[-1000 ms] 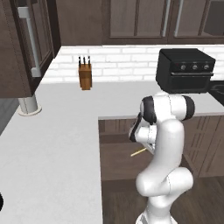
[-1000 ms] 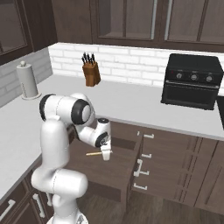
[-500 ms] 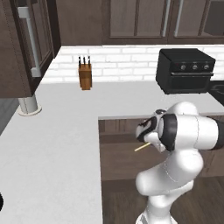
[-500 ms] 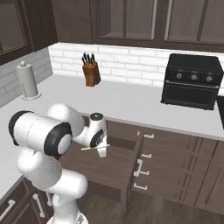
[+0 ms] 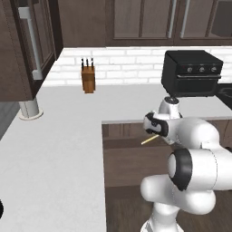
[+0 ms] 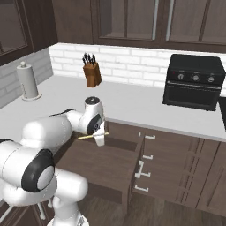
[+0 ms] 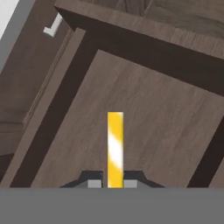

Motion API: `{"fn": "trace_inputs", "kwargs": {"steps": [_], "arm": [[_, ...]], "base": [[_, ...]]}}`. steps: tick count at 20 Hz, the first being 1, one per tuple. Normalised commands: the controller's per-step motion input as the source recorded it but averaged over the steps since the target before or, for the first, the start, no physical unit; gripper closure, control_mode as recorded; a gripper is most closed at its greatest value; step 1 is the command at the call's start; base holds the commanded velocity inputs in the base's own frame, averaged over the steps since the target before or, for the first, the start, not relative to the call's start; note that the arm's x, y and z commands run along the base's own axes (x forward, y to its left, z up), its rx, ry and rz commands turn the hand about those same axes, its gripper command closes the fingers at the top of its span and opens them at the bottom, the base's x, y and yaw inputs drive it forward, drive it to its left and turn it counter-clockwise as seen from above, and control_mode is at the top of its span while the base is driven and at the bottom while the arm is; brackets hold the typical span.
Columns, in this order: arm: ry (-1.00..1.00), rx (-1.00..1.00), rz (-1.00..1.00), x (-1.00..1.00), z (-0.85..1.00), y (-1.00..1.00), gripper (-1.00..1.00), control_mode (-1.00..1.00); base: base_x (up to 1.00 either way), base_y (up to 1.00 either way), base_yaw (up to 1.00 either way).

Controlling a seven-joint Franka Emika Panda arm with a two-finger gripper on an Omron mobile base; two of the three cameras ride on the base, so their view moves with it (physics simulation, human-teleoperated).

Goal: Take a straw from the drawer in front and place it inside the glass cup on the dining counter.

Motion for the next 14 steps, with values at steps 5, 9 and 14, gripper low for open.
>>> {"fn": "trace_inputs", "kwargs": {"steps": [5, 9, 14], "arm": [[0.01, -0.01, 0.08, -0.23, 1.00, 0.00, 1.00, -1.00], [0.00, -0.06, 0.16, -0.52, 1.00, 0.00, 1.00, -1.00], [-0.01, -0.09, 0.23, -0.68, 0.85, 0.00, 1.00, -1.00]], "base": [[0.00, 0.00, 0.00], [0.00, 0.00, 0.00], [0.00, 0.00, 0.00]]}}
